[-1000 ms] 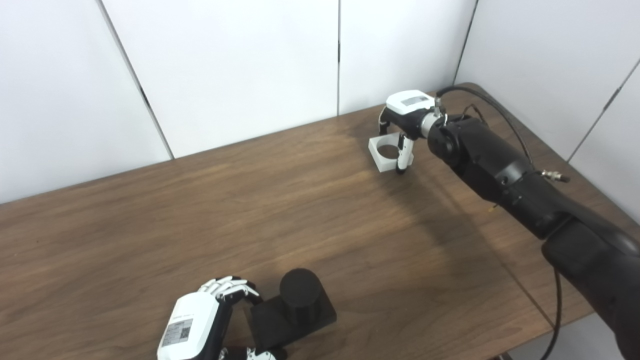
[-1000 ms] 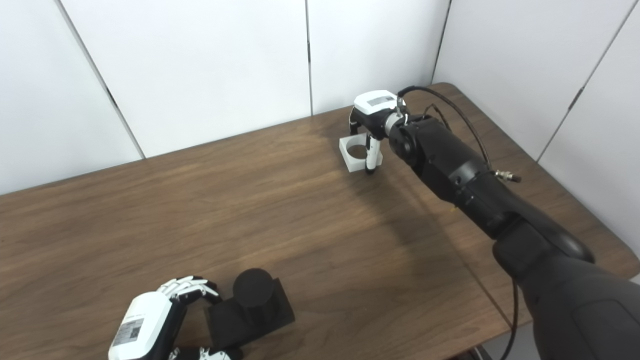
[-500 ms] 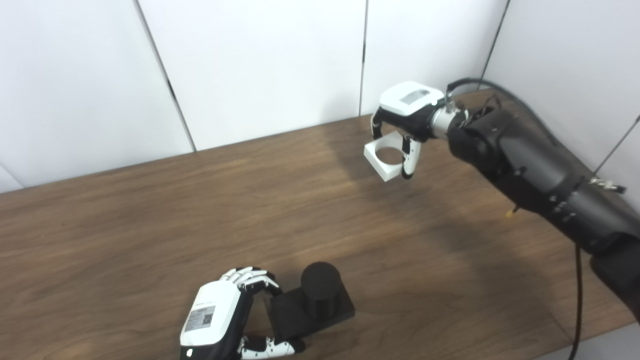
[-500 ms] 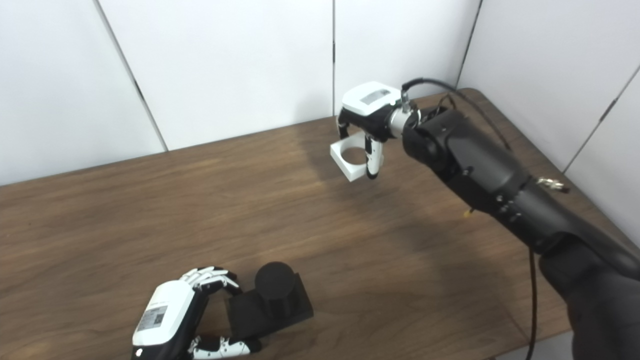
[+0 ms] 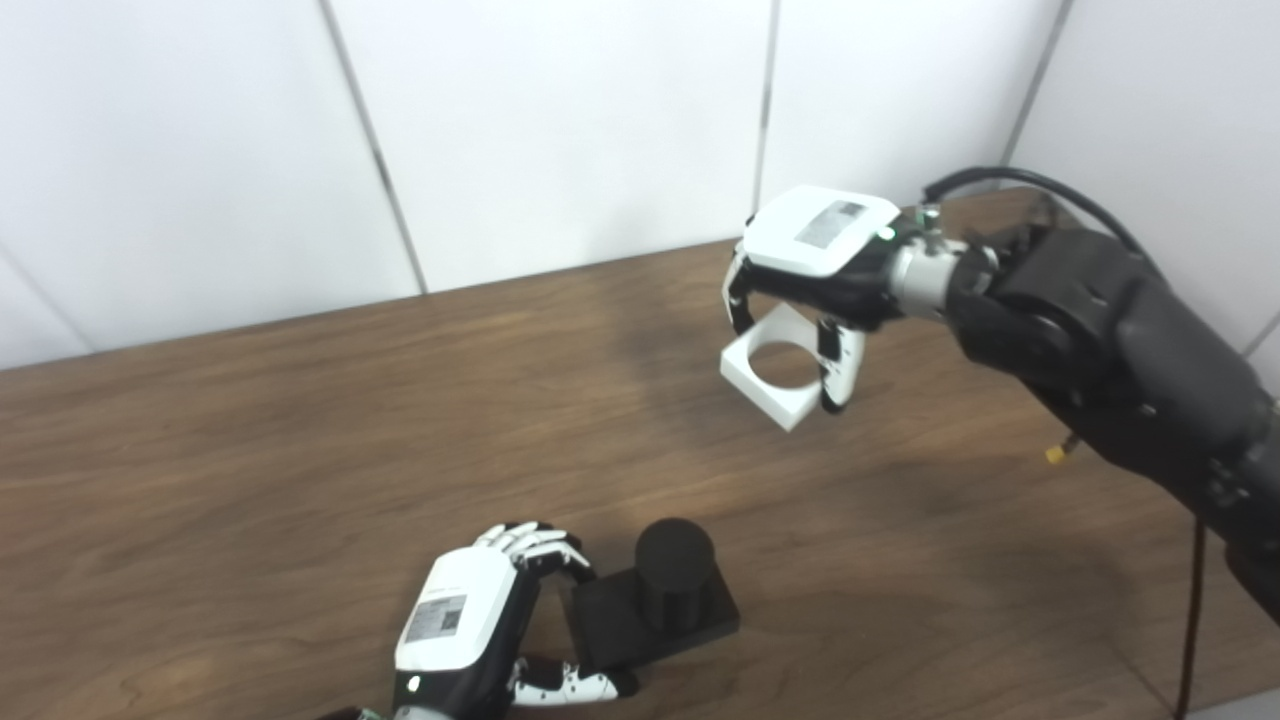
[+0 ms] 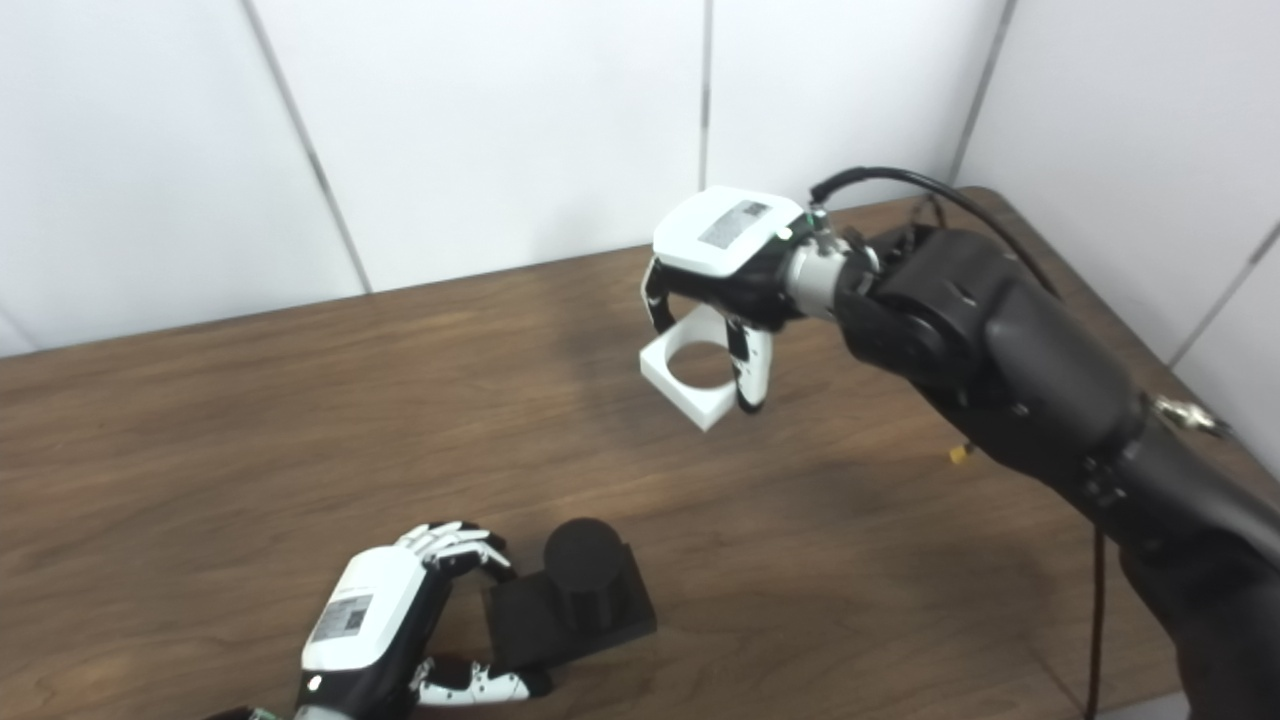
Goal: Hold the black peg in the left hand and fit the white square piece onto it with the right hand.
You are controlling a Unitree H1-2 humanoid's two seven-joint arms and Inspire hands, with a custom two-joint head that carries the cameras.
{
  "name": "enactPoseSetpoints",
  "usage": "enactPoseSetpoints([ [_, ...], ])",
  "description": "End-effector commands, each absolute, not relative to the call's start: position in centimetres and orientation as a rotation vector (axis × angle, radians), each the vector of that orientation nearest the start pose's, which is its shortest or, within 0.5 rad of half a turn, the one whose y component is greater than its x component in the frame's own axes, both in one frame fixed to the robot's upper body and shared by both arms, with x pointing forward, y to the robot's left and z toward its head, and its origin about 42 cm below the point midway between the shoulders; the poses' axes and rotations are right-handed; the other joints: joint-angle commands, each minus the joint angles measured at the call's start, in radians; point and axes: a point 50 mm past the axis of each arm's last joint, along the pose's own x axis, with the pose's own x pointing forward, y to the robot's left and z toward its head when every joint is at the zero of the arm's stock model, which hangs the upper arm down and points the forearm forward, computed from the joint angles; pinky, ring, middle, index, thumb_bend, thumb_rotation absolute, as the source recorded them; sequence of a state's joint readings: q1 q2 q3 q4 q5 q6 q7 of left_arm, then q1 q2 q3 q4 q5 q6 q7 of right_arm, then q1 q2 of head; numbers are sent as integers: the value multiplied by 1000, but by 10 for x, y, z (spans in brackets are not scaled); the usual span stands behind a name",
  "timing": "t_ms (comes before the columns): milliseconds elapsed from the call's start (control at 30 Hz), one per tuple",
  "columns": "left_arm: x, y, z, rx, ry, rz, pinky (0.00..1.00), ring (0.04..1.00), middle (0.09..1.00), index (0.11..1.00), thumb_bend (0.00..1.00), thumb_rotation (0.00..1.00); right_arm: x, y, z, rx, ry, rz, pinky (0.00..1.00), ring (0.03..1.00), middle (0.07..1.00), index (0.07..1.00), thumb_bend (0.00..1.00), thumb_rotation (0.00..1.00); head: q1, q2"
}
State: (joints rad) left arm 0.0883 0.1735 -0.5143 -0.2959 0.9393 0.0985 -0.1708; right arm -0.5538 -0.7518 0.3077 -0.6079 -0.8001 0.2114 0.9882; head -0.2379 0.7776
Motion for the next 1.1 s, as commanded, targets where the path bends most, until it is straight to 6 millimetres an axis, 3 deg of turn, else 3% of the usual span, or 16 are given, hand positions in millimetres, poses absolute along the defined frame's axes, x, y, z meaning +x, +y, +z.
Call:
enactPoseSetpoints([
  [0,213,116,116,1050,-162,-598,895,846,781,488,516,45,313,-247,388,-1777,-328,553,961,859,770,485,524,136,4,7],
  [233,214,112,118,1055,-163,-603,900,851,785,489,515,47,287,-225,407,-1716,-424,624,964,857,760,484,523,133,19,32],
  [467,215,112,119,1067,-175,-599,890,845,774,489,516,48,272,-210,413,-1659,-461,701,938,854,756,483,523,133,14,52],
  [1067,216,112,127,1063,-171,-602,896,848,778,488,515,50,276,-206,386,-1628,-373,804,946,856,747,484,523,132,2,86],
])
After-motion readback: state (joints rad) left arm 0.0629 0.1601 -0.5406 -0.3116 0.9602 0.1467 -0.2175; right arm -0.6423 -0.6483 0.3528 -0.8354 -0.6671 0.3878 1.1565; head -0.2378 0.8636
